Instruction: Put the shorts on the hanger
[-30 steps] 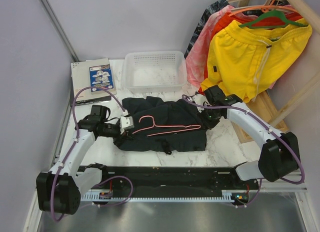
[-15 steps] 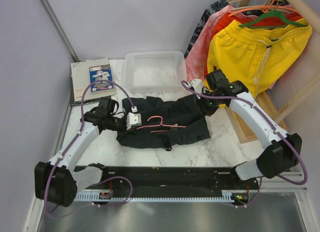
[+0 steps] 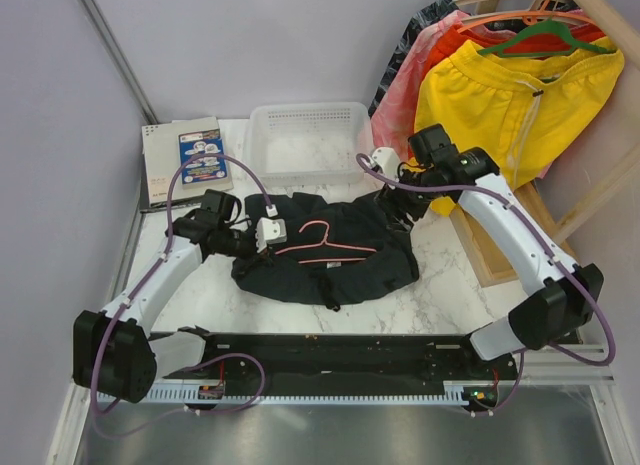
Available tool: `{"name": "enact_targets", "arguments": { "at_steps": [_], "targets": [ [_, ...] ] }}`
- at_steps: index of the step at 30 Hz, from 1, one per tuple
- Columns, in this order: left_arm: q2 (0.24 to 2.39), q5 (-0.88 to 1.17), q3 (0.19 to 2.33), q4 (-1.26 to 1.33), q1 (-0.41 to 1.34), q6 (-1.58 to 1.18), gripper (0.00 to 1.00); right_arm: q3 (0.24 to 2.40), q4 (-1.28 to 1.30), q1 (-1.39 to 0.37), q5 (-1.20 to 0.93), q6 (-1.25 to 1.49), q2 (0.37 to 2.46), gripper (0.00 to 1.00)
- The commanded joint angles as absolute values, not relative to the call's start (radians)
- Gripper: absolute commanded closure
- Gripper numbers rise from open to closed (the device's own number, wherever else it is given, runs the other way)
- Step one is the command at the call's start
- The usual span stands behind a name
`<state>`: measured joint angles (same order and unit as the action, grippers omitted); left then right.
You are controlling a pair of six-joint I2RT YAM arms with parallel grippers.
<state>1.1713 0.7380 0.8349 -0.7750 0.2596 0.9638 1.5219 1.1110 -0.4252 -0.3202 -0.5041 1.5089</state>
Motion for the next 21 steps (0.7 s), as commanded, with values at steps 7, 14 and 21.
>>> {"name": "enact_targets", "arguments": {
  "at_steps": [7,14,21],
  "targets": [
    [1.21,0.821,0.893,-0.744,0.259,0.882,0.98,1.381,0.739,-0.554,-0.621,-0.505,1.319,0.36],
    [1.206,0.828,0.888,-0.744,0.261,0.887,0.98,1.167,0.42,-0.673,-0.591,-0.505,1.293,0.34],
    [1.197,0.838,0.896,-0.744,0.261,0.884,0.98,1.175,0.385,-0.752,-0.565,-0.566,1.388,0.36]
  ]
}}
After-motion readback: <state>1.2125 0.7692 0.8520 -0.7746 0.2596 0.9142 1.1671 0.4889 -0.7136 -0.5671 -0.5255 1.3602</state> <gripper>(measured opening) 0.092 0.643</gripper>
